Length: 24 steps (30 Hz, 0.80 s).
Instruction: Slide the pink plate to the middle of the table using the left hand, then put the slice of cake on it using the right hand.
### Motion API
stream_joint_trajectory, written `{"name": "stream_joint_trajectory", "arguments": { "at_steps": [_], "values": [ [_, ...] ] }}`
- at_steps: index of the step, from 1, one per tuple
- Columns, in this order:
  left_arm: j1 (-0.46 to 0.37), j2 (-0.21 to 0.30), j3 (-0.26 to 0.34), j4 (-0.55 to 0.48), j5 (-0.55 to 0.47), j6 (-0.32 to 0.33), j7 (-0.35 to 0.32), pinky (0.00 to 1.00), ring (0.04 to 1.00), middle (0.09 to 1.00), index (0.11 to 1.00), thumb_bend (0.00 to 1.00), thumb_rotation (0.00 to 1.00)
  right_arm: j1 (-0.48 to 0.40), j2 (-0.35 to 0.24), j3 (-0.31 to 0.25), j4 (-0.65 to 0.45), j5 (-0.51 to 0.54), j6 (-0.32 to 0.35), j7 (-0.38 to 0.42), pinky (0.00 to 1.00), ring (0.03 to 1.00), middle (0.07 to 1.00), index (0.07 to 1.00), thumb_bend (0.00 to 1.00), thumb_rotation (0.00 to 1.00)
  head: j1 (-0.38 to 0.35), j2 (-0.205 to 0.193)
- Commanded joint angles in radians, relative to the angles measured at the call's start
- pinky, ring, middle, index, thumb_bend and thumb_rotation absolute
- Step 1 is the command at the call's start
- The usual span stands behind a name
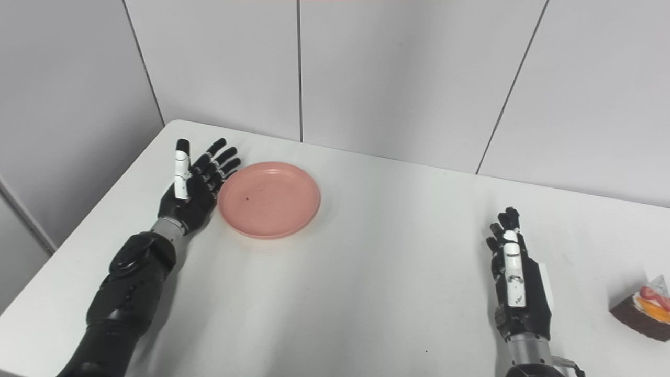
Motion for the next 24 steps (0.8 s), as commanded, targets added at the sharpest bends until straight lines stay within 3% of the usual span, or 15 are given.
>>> {"name": "stream_joint_trajectory", "arguments": {
  "at_steps": [1, 6, 11, 16, 22, 24],
  "values": [
    [-0.047, -0.003, -0.014, 0.004, 0.006, -0.002, -0.034, 0.96, 0.931, 0.927, 0.923, 0.94, 1.00, -0.029, 0.000, -0.004, -0.025, -0.004, -0.023, 0.001, 1.00, 1.000, 1.000, 1.000, 0.39, 0.89, -0.008, 0.001],
    [-0.059, -0.049, -0.042, 0.050, -0.004, -0.002, -0.068, 0.96, 0.937, 0.940, 0.931, 0.92, 1.00, -0.032, 0.005, -0.003, -0.011, -0.011, -0.034, -0.006, 1.00, 1.000, 1.000, 1.000, 0.42, 0.87, -0.035, 0.010],
    [-0.050, -0.107, -0.044, 0.032, -0.003, 0.014, -0.049, 0.94, 0.938, 0.939, 0.935, 0.89, 1.00, -0.034, 0.011, -0.005, 0.005, -0.028, -0.050, -0.015, 1.00, 1.000, 1.000, 1.000, 0.46, 0.88, -0.067, 0.018],
    [-0.031, -0.147, -0.081, 0.000, 0.032, 0.027, -0.030, 0.94, 0.946, 0.940, 0.940, 0.91, 1.00, -0.041, 0.011, -0.007, 0.050, -0.036, -0.092, -0.012, 1.00, 1.000, 1.000, 1.000, 0.53, 0.84, -0.115, 0.035],
    [0.006, -0.208, -0.127, -0.042, 0.092, 0.001, 0.016, 0.98, 0.977, 0.973, 0.978, 0.87, 1.00, -0.042, 0.019, -0.002, 0.072, -0.058, -0.121, -0.025, 1.00, 1.000, 0.998, 1.000, 0.60, 0.82, -0.171, 0.055],
    [0.022, -0.222, -0.137, -0.057, 0.108, -0.004, 0.031, 0.99, 0.985, 0.981, 0.984, 0.87, 1.00, -0.042, 0.027, -0.001, 0.072, -0.061, -0.118, -0.032, 1.00, 0.996, 0.995, 1.000, 0.61, 0.81, -0.222, 0.070]
  ]
}}
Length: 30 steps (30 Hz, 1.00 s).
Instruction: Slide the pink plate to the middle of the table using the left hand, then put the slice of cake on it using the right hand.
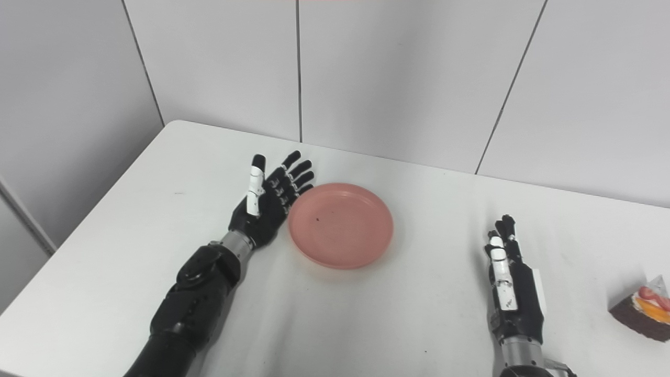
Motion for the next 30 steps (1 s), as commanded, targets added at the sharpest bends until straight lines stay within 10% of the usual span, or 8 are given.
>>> {"name": "stream_joint_trajectory", "arguments": {
  "at_steps": [1, 22, 30],
  "values": [
    [0.024, -0.022, -0.016, -0.006, 0.026, 0.005, 0.021, 1.00, 0.987, 0.983, 0.985, 0.87, 1.00, -0.029, 0.012, -0.001, -0.014, -0.001, -0.050, -0.006, 1.00, 0.994, 0.994, 1.000, 0.61, 0.81, -0.024, 0.001],
    [0.203, -0.124, -0.102, -0.171, 0.162, -0.052, 0.115, 1.00, 1.000, 1.000, 1.000, 0.78, 1.00, -0.045, 0.080, 0.045, -0.039, -0.093, -0.019, -0.066, 1.00, 0.990, 0.969, 0.985, 0.63, 0.76, -0.416, 0.067],
    [0.211, -0.117, -0.121, -0.149, 0.176, -0.080, 0.097, 1.00, 1.000, 1.000, 1.000, 0.78, 1.00, -0.097, -0.051, 0.035, -0.149, -0.118, 0.103, -0.017, 0.97, 0.962, 0.956, 0.968, 0.58, 0.60, -0.459, 0.067]
  ]
}}
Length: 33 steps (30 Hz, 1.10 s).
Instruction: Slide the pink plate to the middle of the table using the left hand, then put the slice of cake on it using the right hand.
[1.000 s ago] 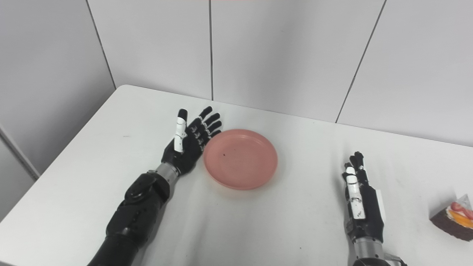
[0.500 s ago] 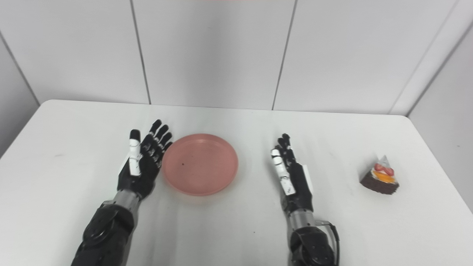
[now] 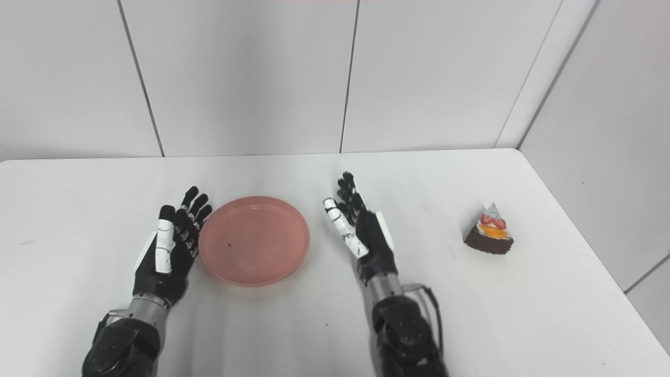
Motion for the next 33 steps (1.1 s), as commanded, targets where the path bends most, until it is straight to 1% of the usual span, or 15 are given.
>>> {"name": "stream_joint_trajectory", "arguments": {
  "at_steps": [1, 3, 4, 7, 10, 11, 14, 16, 18, 20, 23, 25, 27, 30, 33],
  "values": [
    [0.054, -0.015, -0.010, 0.050, -0.002, -0.036, -0.014, 1.00, 1.000, 1.000, 1.000, 0.77, 1.00, -0.044, -0.029, -0.017, -0.059, 0.003, 0.028, 0.008, 0.98, 0.966, 0.957, 0.967, 0.60, 0.59, 0.001, 0.000],
    [0.052, -0.017, -0.010, 0.047, -0.007, -0.035, -0.016, 1.00, 1.000, 1.000, 1.000, 0.77, 1.00, -0.058, -0.078, -0.026, -0.099, -0.040, 0.061, -0.003, 0.97, 0.953, 0.948, 0.959, 0.61, 0.59, -0.001, -0.001],
    [0.051, -0.020, -0.011, 0.047, -0.006, -0.034, -0.014, 1.00, 1.000, 1.000, 1.000, 0.78, 1.00, -0.066, -0.113, -0.031, -0.115, -0.087, 0.068, -0.017, 0.96, 0.947, 0.945, 0.956, 0.61, 0.59, -0.013, -0.007],
    [0.048, -0.022, -0.015, 0.050, -0.006, -0.035, -0.018, 1.00, 1.000, 1.000, 1.000, 0.77, 1.00, -0.077, -0.179, -0.050, -0.151, -0.176, 0.092, -0.046, 0.88, 0.908, 0.900, 0.926, 0.62, 0.57, -0.019, -0.013],
    [0.044, -0.019, -0.018, 0.060, -0.004, -0.039, -0.022, 1.00, 1.000, 1.000, 1.000, 0.77, 1.00, -0.077, -0.228, -0.101, -0.208, -0.194, 0.178, -0.052, 0.85, 0.892, 0.892, 0.915, 0.65, 0.54, -0.033, -0.025],
    [0.042, -0.017, -0.019, 0.063, -0.002, -0.042, -0.021, 1.00, 1.000, 1.000, 1.000, 0.77, 1.00, -0.078, -0.237, -0.116, -0.222, -0.192, 0.203, -0.053, 0.83, 0.887, 0.887, 0.907, 0.65, 0.50, -0.033, -0.025],
    [0.036, -0.013, -0.016, 0.083, 0.004, -0.062, -0.018, 1.00, 1.000, 1.000, 1.000, 0.76, 1.00, -0.074, -0.266, -0.142, -0.255, -0.215, 0.253, -0.057, 0.80, 0.871, 0.876, 0.897, 0.65, 0.48, -0.058, -0.034],
    [0.032, -0.011, -0.009, 0.096, 0.000, -0.068, -0.013, 1.00, 1.000, 1.000, 1.000, 0.76, 1.00, -0.070, -0.291, -0.142, -0.278, -0.271, 0.300, -0.067, 0.80, 0.864, 0.872, 0.891, 0.67, 0.49, -0.079, -0.045],
    [0.029, -0.007, -0.004, 0.105, -0.004, -0.070, -0.014, 1.00, 1.000, 1.000, 1.000, 0.77, 1.00, -0.067, -0.300, -0.141, -0.285, -0.314, 0.320, -0.083, 0.81, 0.852, 0.871, 0.895, 0.70, 0.48, -0.097, -0.052],
    [0.027, 0.002, -0.004, 0.119, -0.001, -0.090, -0.024, 1.00, 1.000, 1.000, 1.000, 0.77, 1.00, -0.062, -0.314, -0.122, -0.277, -0.404, 0.328, -0.115, 0.76, 0.834, 0.868, 0.902, 0.69, 0.42, -0.117, -0.057],
    [0.025, 0.019, -0.006, 0.128, -0.009, -0.102, -0.045, 1.00, 1.000, 1.000, 1.000, 0.76, 1.00, -0.058, -0.332, -0.098, -0.273, -0.502, 0.373, -0.120, 0.78, 0.865, 0.897, 0.921, 0.71, 0.44, -0.145, -0.065],
    [0.022, 0.025, -0.001, 0.139, -0.017, -0.109, -0.055, 1.00, 1.000, 1.000, 1.000, 0.76, 1.00, -0.055, -0.348, -0.077, -0.281, -0.559, 0.422, -0.097, 0.79, 0.884, 0.914, 0.925, 0.72, 0.46, -0.161, -0.069],
    [0.019, 0.029, 0.007, 0.148, -0.025, -0.112, -0.063, 1.00, 1.000, 1.000, 1.000, 0.77, 1.00, -0.052, -0.365, -0.066, -0.284, -0.571, 0.446, -0.067, 0.79, 0.893, 0.925, 0.927, 0.72, 0.47, -0.175, -0.070],
    [0.019, 0.033, 0.016, 0.154, -0.030, -0.116, -0.070, 1.00, 1.000, 1.000, 1.000, 0.74, 1.00, -0.049, -0.398, -0.055, -0.283, -0.575, 0.474, -0.012, 0.79, 0.907, 0.930, 0.913, 0.71, 0.42, -0.195, -0.067],
    [0.020, 0.041, 0.017, 0.160, -0.038, -0.126, -0.081, 1.00, 1.000, 1.000, 1.000, 0.74, 1.00, -0.046, -0.425, -0.041, -0.279, -0.634, 0.497, 0.048, 0.80, 0.925, 0.933, 0.906, 0.73, 0.41, -0.221, -0.068]
  ]
}}
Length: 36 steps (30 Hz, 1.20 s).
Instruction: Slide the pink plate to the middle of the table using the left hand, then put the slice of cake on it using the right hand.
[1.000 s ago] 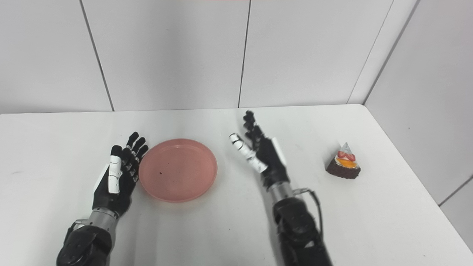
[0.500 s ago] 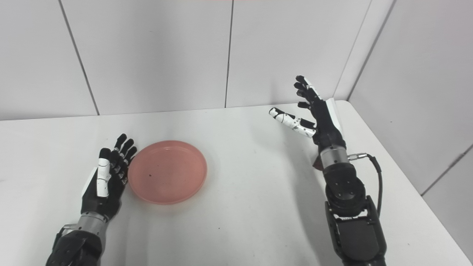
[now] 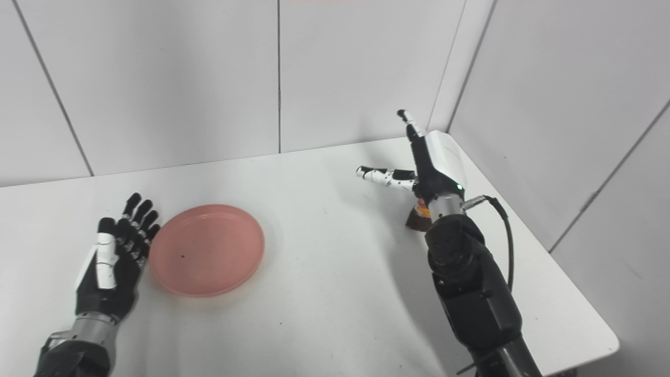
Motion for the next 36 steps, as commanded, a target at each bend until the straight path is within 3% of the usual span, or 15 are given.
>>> {"name": "stream_joint_trajectory", "arguments": {
  "at_steps": [1, 5, 9, 14, 25, 29, 36],
  "values": [
    [0.064, 0.022, 0.011, 0.066, -0.013, -0.032, -0.029, 1.00, 1.000, 1.000, 1.000, 0.74, 1.00, -0.017, -0.040, -0.005, -0.024, -0.060, 0.011, 0.035, 0.81, 0.930, 0.931, 0.906, 0.75, 0.39, -0.009, 0.001],
    [0.064, 0.028, 0.016, 0.062, -0.032, -0.023, -0.043, 1.00, 1.000, 1.000, 1.000, 0.73, 1.00, -0.015, -0.044, -0.023, -0.027, -0.109, 0.011, 0.086, 0.83, 0.935, 0.929, 0.911, 0.85, 0.31, -0.023, 0.007],
    [0.062, 0.034, 0.015, 0.062, -0.035, -0.021, -0.044, 1.00, 1.000, 1.000, 1.000, 0.73, 1.00, -0.014, -0.039, -0.057, -0.030, -0.148, 0.011, 0.148, 0.84, 0.942, 0.933, 0.899, 0.87, 0.26, -0.030, 0.012],
    [0.061, 0.037, 0.018, 0.065, -0.050, -0.015, -0.053, 1.00, 1.000, 1.000, 1.000, 0.73, 1.00, -0.007, -0.047, -0.084, -0.019, -0.170, 0.011, 0.203, 0.77, 0.927, 0.932, 0.880, 0.87, 0.23, -0.031, 0.017],
    [0.066, 0.040, 0.015, 0.043, -0.051, -0.001, -0.044, 1.00, 1.000, 1.000, 1.000, 0.75, 1.00, -0.016, -0.012, -0.161, 0.016, -0.233, 0.011, 0.351, 0.79, 0.873, 0.896, 0.848, 0.82, 0.20, -0.030, 0.029],
    [0.068, 0.040, 0.015, 0.035, -0.055, 0.005, -0.048, 1.00, 1.000, 1.000, 1.000, 0.75, 1.00, -0.022, -0.011, -0.171, 0.033, -0.244, 0.011, 0.379, 0.85, 0.881, 0.899, 0.844, 0.81, 0.15, -0.029, 0.032],
    [0.072, 0.040, 0.012, 0.021, -0.054, 0.015, -0.042, 1.00, 1.000, 1.000, 1.000, 0.74, 1.00, -0.019, -0.014, -0.164, 0.084, -0.198, 0.011, 0.344, 0.79, 0.894, 0.905, 0.813, 0.81, 0.07, -0.026, 0.039]
  ]
}}
